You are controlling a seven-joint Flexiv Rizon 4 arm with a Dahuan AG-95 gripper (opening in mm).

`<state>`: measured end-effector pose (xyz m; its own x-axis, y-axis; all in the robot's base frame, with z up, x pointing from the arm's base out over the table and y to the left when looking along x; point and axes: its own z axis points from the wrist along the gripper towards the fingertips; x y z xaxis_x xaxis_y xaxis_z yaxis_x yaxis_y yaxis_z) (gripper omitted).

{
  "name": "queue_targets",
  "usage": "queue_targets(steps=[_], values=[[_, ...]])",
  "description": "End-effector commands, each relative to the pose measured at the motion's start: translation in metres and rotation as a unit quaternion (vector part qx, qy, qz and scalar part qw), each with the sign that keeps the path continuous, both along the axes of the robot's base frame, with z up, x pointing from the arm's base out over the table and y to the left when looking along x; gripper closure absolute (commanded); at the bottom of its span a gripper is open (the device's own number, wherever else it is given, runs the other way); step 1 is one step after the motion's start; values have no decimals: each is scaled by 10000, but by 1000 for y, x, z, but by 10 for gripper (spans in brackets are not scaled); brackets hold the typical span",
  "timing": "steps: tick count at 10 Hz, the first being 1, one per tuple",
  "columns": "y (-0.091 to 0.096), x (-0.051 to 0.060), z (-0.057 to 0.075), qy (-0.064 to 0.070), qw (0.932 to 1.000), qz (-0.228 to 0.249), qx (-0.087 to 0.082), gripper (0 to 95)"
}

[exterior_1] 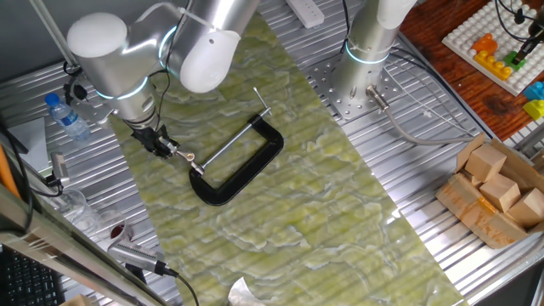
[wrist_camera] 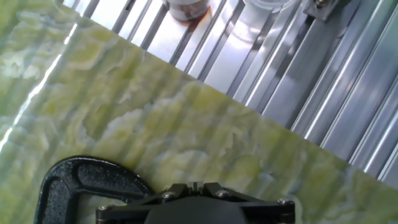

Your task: Turn off the water tap

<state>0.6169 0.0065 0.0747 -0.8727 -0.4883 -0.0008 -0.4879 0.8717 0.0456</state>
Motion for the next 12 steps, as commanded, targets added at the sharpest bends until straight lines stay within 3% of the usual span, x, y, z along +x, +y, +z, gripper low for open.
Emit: queue_targets(steps=[1,12], values=[[-5,-7,-2,17,10000,11,40,950],[-20,-9,2,74,9997,230,-65,950]])
